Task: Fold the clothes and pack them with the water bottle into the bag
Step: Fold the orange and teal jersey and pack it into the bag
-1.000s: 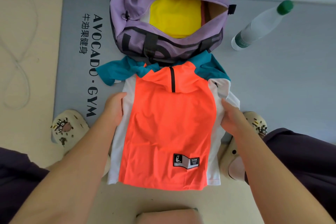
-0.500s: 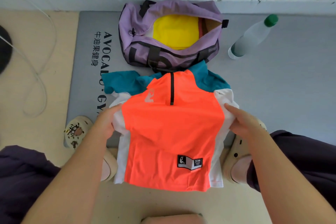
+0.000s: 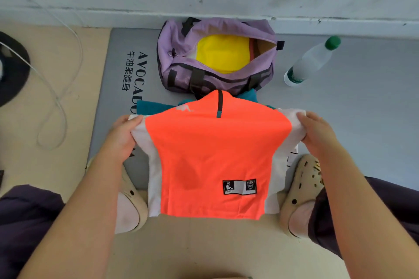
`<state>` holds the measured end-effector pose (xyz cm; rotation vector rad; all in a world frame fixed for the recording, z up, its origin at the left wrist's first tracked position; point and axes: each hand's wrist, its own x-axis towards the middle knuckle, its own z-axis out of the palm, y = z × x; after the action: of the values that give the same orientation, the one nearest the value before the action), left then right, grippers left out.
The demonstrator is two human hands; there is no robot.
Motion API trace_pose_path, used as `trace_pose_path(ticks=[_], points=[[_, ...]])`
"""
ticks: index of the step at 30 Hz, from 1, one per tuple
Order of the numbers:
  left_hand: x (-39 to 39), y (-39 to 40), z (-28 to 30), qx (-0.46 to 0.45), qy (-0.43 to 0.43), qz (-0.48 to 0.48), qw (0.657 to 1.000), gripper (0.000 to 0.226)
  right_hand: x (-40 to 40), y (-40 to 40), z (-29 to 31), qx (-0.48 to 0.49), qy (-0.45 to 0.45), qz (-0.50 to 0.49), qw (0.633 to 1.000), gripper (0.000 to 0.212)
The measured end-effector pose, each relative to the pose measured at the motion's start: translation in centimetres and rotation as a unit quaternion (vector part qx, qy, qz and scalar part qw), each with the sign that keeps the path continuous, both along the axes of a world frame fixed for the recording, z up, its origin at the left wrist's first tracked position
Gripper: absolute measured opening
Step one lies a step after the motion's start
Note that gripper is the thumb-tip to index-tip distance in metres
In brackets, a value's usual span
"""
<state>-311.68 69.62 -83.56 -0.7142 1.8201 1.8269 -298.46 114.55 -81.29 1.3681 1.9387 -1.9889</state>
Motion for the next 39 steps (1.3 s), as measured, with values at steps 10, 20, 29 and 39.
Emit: trace_pose_path(ticks=[10, 20, 29, 39], points=[[2.0, -0.5, -2.0, -0.025, -0.033, -0.040, 0.998, 0.022, 2.1, -0.4, -2.5, -0.101, -0.064, 0.011, 0.993, 0.015], [1.8, -1.1, -2.7, -0.038, -0.031, -0.065, 0.997, 0.018, 2.4, 0.1, -3.2, -0.025, -0.053, 0.019, 0.998, 0.024], [2.8, -0.5, -5.1, -0.064, -0.103, -0.048, 0.991, 0.067, 3.6, -3.5, -5.9, -0.004, -0.266, 0.094, 0.959, 0.029], [4.0, -0.4, -4.7, -0.042, -0.198, -0.130, 0.971, 0.029, 4.3, -2.5, -4.8, -0.066, -0.269, 0.141, 0.951, 0.033]])
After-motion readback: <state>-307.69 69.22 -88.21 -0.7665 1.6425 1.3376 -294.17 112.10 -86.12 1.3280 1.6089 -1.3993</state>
